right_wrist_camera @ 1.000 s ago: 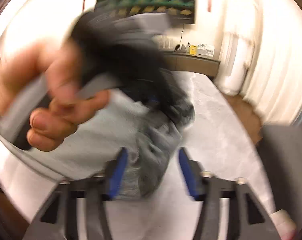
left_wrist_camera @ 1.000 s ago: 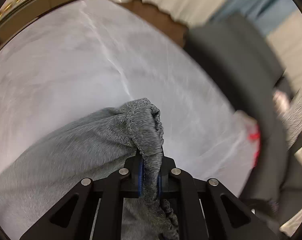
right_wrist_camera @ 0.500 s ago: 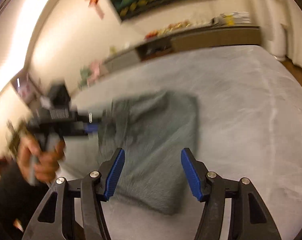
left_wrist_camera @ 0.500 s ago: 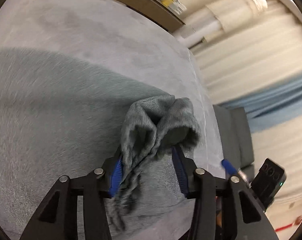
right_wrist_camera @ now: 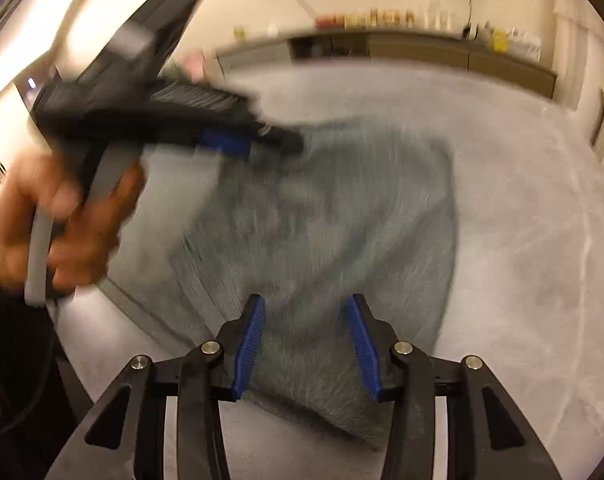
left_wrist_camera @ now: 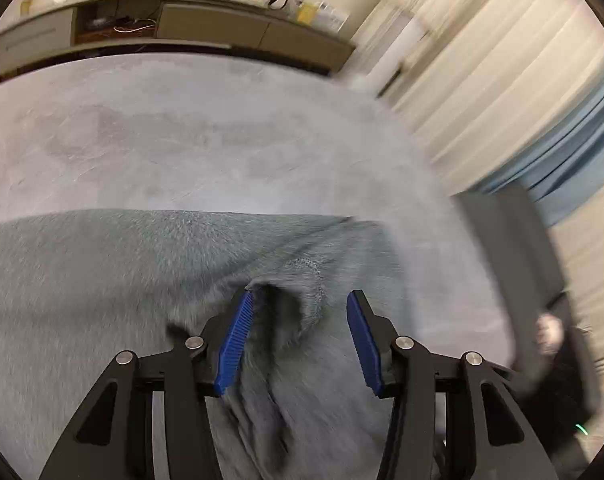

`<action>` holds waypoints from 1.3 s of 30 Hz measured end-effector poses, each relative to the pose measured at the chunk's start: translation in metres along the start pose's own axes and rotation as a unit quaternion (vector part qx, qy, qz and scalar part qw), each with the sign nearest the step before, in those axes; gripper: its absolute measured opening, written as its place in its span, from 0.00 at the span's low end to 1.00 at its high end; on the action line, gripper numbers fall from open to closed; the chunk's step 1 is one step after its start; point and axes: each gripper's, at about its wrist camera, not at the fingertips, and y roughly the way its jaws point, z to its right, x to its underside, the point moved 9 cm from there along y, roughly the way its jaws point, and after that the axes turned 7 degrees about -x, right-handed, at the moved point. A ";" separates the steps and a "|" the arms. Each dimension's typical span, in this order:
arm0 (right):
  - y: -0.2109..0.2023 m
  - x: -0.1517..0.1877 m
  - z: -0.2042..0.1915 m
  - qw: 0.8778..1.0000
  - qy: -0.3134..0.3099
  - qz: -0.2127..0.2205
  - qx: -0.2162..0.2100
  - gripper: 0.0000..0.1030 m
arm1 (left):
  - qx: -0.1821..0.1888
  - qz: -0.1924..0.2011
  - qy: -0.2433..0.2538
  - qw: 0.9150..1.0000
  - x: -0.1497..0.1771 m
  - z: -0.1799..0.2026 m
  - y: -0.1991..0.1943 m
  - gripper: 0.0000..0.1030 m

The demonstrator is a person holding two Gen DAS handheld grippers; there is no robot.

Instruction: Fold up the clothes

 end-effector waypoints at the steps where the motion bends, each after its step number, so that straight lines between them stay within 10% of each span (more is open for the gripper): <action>1: 0.002 0.005 -0.004 1.000 -0.014 -0.007 0.009 0.46 | -0.021 -0.006 -0.008 1.000 -0.004 -0.009 0.007 0.34; 9: -0.041 -0.012 0.006 0.998 0.027 0.057 -0.024 0.46 | 0.010 0.023 -0.025 0.999 -0.012 -0.034 -0.029 0.32; 16: -0.024 0.007 0.014 0.999 0.023 -0.011 0.035 0.44 | 0.014 -0.037 0.054 0.998 0.065 -0.001 -0.005 0.29; 20: -0.034 -0.013 0.010 0.998 0.007 0.036 0.046 0.44 | 0.016 -0.015 0.049 0.999 0.058 -0.003 -0.013 0.30; 22: -0.008 -0.004 0.009 0.999 0.009 -0.026 0.040 0.48 | 0.027 -0.006 0.041 0.999 0.052 -0.011 -0.025 0.32; 29: 0.001 -0.041 0.005 0.994 -0.035 0.031 0.095 0.48 | -0.049 0.048 -0.065 0.996 0.055 -0.144 -0.101 0.40; 32: 0.002 -0.068 -0.010 0.994 -0.027 0.062 0.089 0.48 | -0.125 0.113 -0.164 0.972 0.074 -0.260 -0.171 0.50; 38: 0.026 -0.096 -0.051 0.994 -0.060 0.047 0.083 0.48 | -0.223 0.174 -0.423 0.861 0.157 -0.491 -0.253 0.55; 39: 0.025 -0.097 -0.056 0.994 -0.066 0.043 0.082 0.48 | -0.208 0.174 -0.444 0.854 0.163 -0.505 -0.250 0.57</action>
